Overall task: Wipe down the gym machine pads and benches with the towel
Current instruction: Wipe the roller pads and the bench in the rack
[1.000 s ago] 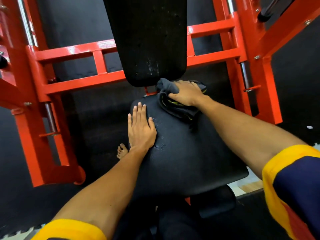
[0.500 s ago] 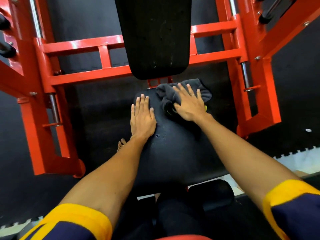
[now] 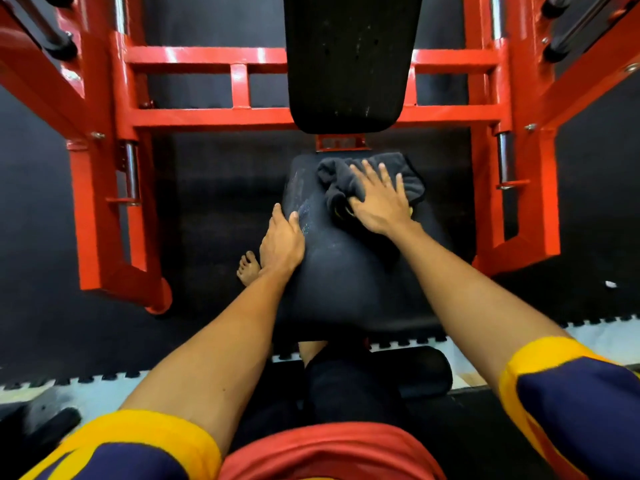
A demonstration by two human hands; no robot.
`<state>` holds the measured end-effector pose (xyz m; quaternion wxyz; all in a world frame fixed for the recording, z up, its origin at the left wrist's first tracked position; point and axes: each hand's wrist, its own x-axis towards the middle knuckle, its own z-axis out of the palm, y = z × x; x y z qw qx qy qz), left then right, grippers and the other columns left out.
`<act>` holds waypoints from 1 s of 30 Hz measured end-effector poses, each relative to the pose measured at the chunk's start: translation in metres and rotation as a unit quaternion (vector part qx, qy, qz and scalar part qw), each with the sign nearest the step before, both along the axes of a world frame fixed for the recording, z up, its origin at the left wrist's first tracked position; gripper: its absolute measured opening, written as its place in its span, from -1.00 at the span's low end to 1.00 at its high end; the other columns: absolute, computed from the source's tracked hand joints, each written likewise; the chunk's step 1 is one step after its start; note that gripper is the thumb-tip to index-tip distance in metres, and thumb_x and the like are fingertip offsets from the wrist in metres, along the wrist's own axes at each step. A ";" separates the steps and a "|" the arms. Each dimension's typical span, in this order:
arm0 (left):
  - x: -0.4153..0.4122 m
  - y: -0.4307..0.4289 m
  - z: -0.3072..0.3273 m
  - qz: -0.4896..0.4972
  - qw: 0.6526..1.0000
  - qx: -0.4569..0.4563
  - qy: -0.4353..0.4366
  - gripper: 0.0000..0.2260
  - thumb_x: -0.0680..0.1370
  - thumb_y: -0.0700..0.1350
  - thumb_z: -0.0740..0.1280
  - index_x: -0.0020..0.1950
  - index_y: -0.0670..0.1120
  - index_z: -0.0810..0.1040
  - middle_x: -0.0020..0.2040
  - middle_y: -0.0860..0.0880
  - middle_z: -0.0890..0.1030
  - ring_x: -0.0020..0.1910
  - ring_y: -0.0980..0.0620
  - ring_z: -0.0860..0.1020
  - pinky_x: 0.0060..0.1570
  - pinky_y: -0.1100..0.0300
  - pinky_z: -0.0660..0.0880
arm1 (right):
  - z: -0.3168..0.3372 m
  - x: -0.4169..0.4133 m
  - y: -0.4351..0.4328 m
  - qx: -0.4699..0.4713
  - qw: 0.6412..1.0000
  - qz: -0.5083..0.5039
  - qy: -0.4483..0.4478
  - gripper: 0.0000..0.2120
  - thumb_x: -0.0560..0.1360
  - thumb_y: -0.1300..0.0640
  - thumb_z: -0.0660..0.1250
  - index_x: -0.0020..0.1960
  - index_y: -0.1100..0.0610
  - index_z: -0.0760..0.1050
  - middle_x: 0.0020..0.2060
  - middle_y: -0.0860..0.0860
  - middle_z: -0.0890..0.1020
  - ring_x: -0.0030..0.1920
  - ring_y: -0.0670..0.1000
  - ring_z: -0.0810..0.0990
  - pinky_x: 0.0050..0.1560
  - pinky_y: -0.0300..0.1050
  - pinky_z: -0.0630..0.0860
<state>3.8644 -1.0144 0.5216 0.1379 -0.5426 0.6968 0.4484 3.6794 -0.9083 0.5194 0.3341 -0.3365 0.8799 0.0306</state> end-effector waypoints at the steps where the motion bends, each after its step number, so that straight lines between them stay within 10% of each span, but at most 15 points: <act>1: 0.004 0.002 0.001 0.007 1.000 0.006 0.001 -0.46 0.73 0.13 0.01 0.65 -0.09 0.10 0.56 -0.17 0.35 0.48 -0.26 0.37 0.40 -0.14 0.31 | -0.002 0.008 -0.009 0.001 1.000 -0.019 -0.001 -0.28 0.63 -0.19 0.14 0.69 -0.14 -0.09 0.68 -0.10 -0.11 0.67 0.10 -0.22 0.60 0.24 -0.29; 12: 0.025 0.011 0.026 0.017 0.999 0.030 -0.019 -0.50 0.74 0.14 -0.01 0.63 -0.05 0.17 0.52 -0.18 0.39 0.46 -0.27 0.38 0.37 -0.12 0.28 | 0.033 0.139 0.039 -0.077 0.996 -0.007 0.045 -0.13 0.50 -0.48 0.00 0.69 -0.08 0.01 0.68 -0.11 -0.03 0.67 0.06 -0.19 0.63 0.16 -0.23; 30: 0.018 0.013 0.038 0.018 0.998 0.029 -0.057 -0.54 0.70 -0.11 0.10 0.62 -0.03 0.19 0.55 -0.19 0.35 0.50 -0.28 0.31 0.36 -0.02 0.14 | 0.005 0.100 0.011 -0.170 0.983 0.056 0.043 -0.28 0.61 -0.30 0.14 0.68 -0.09 0.06 0.67 -0.06 0.07 0.67 0.07 -0.06 0.63 0.10 -0.13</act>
